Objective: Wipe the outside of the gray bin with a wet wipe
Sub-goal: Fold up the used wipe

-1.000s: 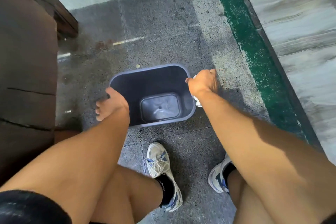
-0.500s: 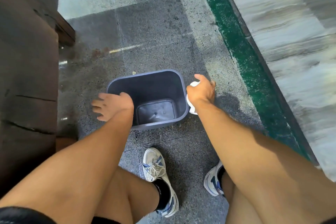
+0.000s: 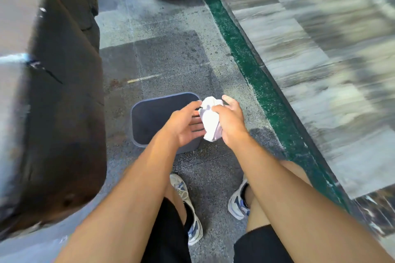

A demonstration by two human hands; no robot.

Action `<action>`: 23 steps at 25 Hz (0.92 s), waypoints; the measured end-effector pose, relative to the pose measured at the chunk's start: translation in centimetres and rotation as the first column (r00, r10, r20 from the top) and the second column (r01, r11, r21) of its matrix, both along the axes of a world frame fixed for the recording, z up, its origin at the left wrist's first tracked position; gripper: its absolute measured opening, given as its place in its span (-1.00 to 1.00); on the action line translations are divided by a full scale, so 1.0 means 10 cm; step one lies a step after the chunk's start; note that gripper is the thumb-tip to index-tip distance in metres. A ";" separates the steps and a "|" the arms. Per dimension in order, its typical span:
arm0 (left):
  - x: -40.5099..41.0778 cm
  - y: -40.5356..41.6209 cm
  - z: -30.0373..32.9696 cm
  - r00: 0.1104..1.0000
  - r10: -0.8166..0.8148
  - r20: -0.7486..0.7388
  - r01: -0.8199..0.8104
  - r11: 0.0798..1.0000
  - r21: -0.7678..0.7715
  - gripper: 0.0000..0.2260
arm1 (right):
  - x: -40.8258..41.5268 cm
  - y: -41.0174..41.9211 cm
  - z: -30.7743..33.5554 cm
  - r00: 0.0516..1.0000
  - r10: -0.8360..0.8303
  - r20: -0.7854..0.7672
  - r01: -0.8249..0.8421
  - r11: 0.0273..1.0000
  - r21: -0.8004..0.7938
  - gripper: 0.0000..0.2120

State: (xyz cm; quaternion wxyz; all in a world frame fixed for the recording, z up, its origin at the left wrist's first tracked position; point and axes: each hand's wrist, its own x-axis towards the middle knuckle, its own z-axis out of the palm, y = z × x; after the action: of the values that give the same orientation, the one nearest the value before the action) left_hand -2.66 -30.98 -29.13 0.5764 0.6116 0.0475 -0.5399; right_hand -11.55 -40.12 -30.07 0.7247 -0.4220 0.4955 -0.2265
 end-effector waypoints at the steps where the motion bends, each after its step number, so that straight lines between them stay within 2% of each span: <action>1: -0.07 0.06 0.07 1.000 0.013 -0.011 -0.014 0.998 -0.060 -0.74 | -0.11 0.07 0.05 1.000 0.004 0.017 -0.004 1.000 0.002 -0.46; 4: -0.26 0.15 0.15 0.998 0.064 0.022 -0.060 0.987 -0.151 -0.65 | -0.35 0.18 0.16 0.997 -0.011 0.072 0.010 1.000 0.019 -0.45; 7: -0.40 0.07 0.19 0.991 0.133 0.016 -0.127 0.974 -0.188 -0.70 | -0.41 0.11 0.24 0.993 -0.034 0.110 0.029 0.998 0.050 -0.45; 10: -0.38 -0.13 0.13 0.985 0.169 -0.035 -0.173 0.955 -0.242 -0.76 | -0.34 -0.08 0.20 0.995 -0.065 0.070 0.053 0.985 0.163 -0.59; 12: -0.29 -0.35 0.04 0.980 0.186 -0.067 -0.197 0.945 -0.262 -0.75 | -0.22 -0.30 0.13 0.997 -0.067 0.025 0.057 0.958 0.282 -0.60; 14: -0.17 -0.60 -0.04 0.974 0.200 -0.110 -0.223 0.937 -0.269 -0.73 | -0.11 -0.58 0.06 0.999 -0.011 0.043 -0.007 0.923 0.385 -0.50; 15: -0.10 -0.71 -0.07 0.972 0.201 -0.118 -0.226 0.935 -0.271 -0.72 | -0.06 -0.72 0.04 0.998 0.043 0.055 -0.062 0.912 0.406 -0.52; 17: 0.03 -0.88 -0.09 0.974 0.197 -0.107 -0.220 0.936 -0.275 -0.72 | 0.02 -0.94 0.04 0.982 0.171 0.080 -0.189 0.884 0.427 -0.69; 19: 0.16 -1.06 -0.05 0.969 0.194 -0.152 -0.230 0.935 -0.271 -0.66 | 0.11 -1.16 0.05 0.957 0.254 0.141 -0.290 0.840 0.458 -0.68; 22: 0.27 -1.16 0.24 0.950 0.198 -0.239 -0.265 0.921 -0.287 -0.67 | 0.21 -1.29 0.26 0.949 0.263 0.172 -0.313 0.849 0.427 -0.71; 23: 0.29 -1.17 0.40 0.955 0.199 -0.220 -0.255 0.929 -0.268 -0.70 | 0.20 -1.30 0.39 0.954 0.263 0.146 -0.300 0.866 0.401 -0.74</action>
State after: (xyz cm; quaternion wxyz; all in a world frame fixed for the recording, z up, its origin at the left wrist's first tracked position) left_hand 0.22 -42.70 -25.15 0.7124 0.4554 0.0920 -0.5259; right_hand -9.56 -53.13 -26.19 0.8441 -0.3143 0.4338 -0.0249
